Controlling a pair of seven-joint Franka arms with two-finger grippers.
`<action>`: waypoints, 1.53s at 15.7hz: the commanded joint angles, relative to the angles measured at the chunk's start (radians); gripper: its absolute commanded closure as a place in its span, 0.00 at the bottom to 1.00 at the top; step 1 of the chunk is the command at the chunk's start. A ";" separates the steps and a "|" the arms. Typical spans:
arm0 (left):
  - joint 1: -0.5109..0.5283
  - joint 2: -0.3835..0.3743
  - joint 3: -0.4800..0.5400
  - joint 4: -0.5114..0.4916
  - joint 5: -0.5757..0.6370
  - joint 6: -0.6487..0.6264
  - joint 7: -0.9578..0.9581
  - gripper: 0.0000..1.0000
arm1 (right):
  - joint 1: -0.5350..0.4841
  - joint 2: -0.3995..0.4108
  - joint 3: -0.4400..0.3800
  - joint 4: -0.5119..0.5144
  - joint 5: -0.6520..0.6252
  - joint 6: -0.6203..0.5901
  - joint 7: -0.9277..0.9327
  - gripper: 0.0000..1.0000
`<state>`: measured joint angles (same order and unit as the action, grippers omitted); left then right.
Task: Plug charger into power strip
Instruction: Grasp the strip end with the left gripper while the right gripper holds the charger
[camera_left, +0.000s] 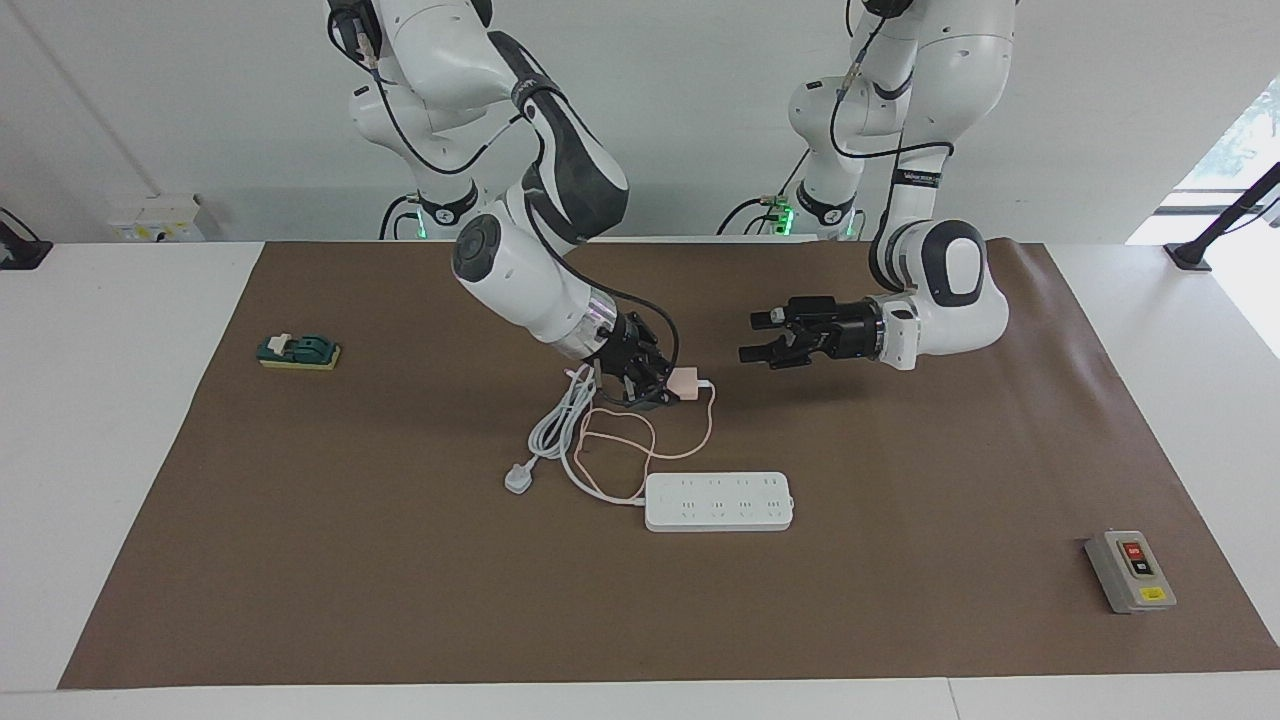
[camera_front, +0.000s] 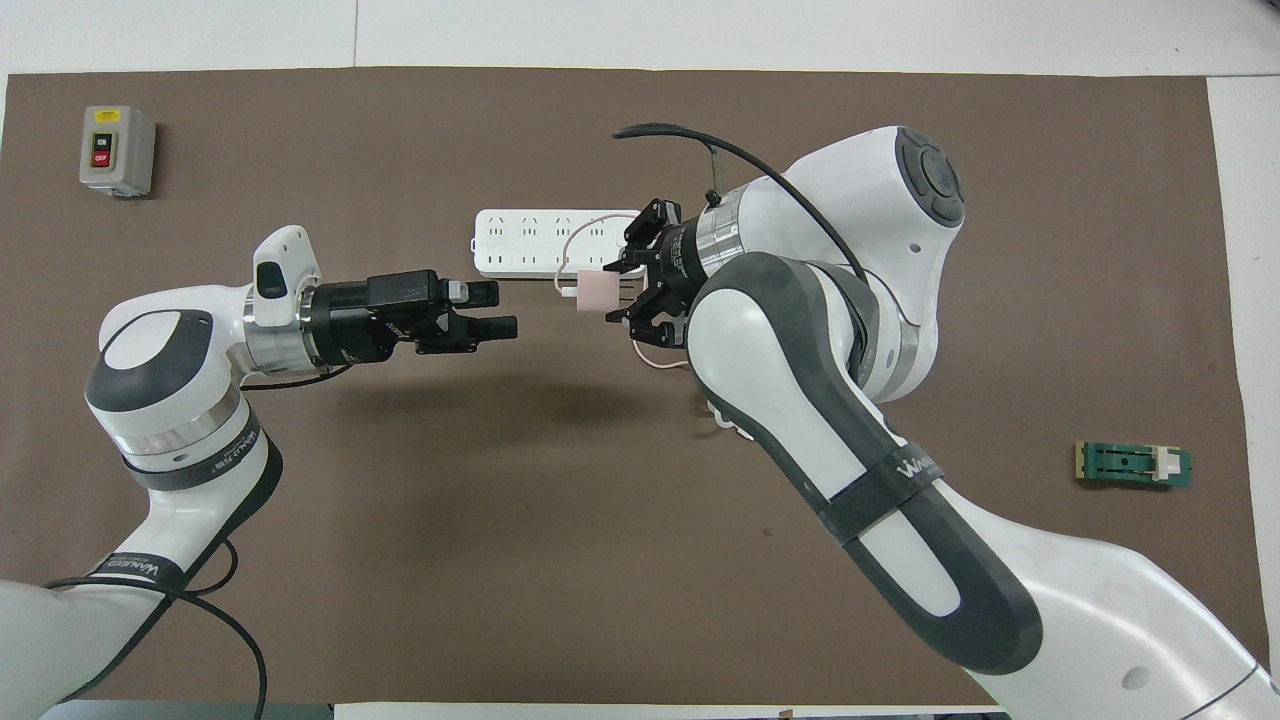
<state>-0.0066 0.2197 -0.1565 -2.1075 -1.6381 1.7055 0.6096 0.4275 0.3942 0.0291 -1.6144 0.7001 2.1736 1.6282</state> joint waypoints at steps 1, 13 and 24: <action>-0.039 0.079 0.011 0.069 -0.012 -0.015 0.004 0.00 | 0.025 0.011 -0.001 -0.015 0.027 0.041 -0.004 1.00; -0.033 0.207 0.017 0.187 0.061 -0.043 0.239 0.00 | 0.027 0.009 -0.001 -0.018 0.027 0.040 -0.005 1.00; -0.090 0.213 0.009 0.181 0.003 0.040 0.188 0.00 | 0.028 0.009 -0.001 -0.018 0.041 0.042 -0.005 1.00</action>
<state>-0.0566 0.4201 -0.1558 -1.9391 -1.6010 1.7076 0.8085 0.4528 0.4104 0.0273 -1.6219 0.7098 2.2037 1.6282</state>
